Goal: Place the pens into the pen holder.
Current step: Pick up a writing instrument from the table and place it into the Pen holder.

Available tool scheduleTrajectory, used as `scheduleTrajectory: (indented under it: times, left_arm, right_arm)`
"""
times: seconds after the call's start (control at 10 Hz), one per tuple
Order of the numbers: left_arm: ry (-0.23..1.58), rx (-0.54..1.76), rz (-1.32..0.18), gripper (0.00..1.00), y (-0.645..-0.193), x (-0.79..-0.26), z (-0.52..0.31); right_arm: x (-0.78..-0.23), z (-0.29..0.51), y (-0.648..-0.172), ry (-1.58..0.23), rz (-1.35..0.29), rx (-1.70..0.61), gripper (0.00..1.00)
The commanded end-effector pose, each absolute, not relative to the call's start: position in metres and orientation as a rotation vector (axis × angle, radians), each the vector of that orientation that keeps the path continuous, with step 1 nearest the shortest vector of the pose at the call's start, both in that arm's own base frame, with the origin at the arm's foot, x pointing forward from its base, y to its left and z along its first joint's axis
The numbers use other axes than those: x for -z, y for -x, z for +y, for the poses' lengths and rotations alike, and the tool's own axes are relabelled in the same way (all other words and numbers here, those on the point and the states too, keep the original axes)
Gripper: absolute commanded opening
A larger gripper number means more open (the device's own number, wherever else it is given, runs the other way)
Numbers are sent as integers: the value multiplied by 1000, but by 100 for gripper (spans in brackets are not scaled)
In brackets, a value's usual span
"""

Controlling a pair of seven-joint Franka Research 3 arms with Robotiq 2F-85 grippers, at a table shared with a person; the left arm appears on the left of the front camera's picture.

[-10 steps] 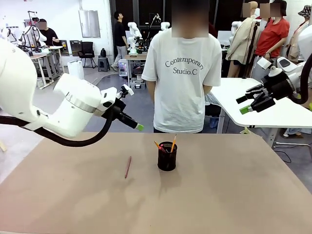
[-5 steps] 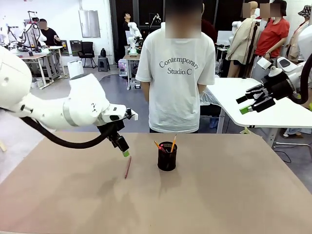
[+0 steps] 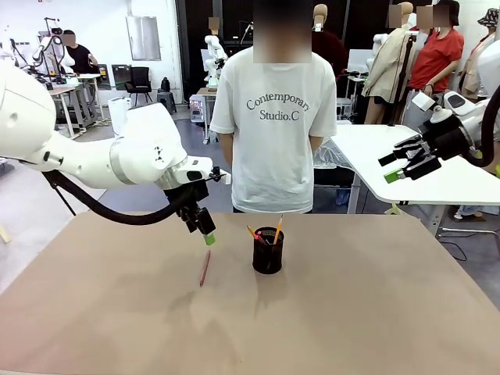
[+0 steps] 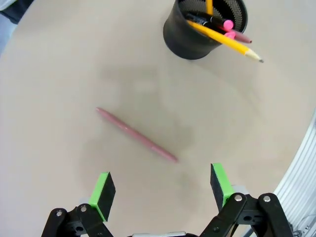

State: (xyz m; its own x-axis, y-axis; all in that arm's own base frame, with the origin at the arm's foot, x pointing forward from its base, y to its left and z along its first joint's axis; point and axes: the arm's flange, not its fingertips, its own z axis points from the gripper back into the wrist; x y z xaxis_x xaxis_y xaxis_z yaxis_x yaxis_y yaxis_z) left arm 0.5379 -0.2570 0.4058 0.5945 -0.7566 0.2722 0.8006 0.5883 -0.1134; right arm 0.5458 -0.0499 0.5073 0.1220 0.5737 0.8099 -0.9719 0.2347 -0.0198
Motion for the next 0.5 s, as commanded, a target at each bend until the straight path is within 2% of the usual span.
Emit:
scheduleTrajectory:
  times: [0.0,0.1,0.2,0.4]
  left_arm:
    - [219,921,-217,100,-533,-402,-250]
    - [234,914,-203,100,-538,-406,-257]
    - [178,799,-132,100,-544,-397,-266]
    - [47,612,-105,100,-548,-387,-279]
  right_arm:
    - [-510,-49,-548,-605,-810,-1238,100]
    - [-510,-49,-548,-605,-810,-1238,100]
    - [-510,-49,-548,-605,-810,-1238,100]
    - [-510,-49,-548,-605,-810,-1238,100]
